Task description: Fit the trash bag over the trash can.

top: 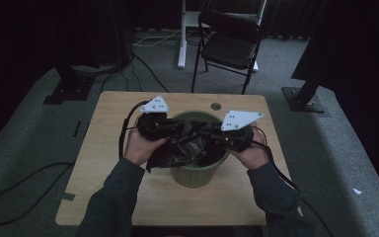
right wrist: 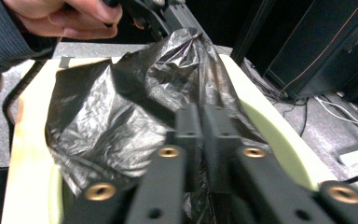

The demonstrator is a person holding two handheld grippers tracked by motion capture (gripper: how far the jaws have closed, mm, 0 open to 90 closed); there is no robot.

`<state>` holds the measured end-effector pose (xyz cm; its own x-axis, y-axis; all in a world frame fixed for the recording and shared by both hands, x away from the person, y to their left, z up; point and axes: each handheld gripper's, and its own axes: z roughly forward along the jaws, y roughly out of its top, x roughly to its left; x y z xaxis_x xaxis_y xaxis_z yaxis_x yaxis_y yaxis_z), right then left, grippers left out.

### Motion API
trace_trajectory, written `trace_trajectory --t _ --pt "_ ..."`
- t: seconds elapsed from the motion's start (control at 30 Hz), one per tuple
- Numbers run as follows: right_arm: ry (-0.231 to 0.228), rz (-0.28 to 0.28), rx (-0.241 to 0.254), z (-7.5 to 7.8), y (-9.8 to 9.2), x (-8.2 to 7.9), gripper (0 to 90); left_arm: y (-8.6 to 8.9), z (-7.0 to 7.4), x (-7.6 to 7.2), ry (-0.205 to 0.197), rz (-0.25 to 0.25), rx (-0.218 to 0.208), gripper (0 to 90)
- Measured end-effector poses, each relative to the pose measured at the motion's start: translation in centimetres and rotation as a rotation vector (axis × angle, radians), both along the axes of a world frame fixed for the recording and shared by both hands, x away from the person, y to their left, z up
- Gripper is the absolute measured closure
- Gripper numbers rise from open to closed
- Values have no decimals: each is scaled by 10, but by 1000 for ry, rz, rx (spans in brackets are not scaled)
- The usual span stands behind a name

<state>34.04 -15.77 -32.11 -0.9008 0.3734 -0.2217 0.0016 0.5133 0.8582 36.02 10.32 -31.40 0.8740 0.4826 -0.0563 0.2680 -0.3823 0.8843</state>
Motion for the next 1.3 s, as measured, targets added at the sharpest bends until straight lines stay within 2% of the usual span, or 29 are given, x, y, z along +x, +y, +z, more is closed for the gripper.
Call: trace_trajectory --t 0.2,0.37,0.47,0.6,0.73,0.8,1.0,1.13,1.2,1.27,1.3 --pt "-11 -37 6 0 -6 -1 900 3 1 -2 -7 10 6 876" --pt "-14 -64 22 -1 -14 0 900 8 -1 -2 -2 29 5 829" --pt "-11 -76 29 -2 -18 0 900 12 0 -4 -3 28 -14 805" --pt "-13 -83 41 -2 -22 0 900 13 0 -9 -8 10 -14 803" --pt "-12 -81 49 -1 -23 0 900 9 -3 -13 1 -31 -10 793" --pt "-15 -80 53 -1 -22 0 900 6 -5 -13 4 -44 8 770" --pt "-15 -71 52 -1 -21 0 900 -2 -7 -10 10 -32 38 683" --pt "-13 -64 55 -2 -20 0 900 -7 -5 -8 -11 -12 57 665" --pt "-13 -64 55 -2 -20 0 900 -8 -5 -8 -16 -17 52 648" --pt "-10 -61 55 -3 -20 0 900 -10 -4 -9 -26 -27 56 670" --pt "-11 -61 54 -3 -20 0 900 -11 -4 -10 -32 -39 56 720"
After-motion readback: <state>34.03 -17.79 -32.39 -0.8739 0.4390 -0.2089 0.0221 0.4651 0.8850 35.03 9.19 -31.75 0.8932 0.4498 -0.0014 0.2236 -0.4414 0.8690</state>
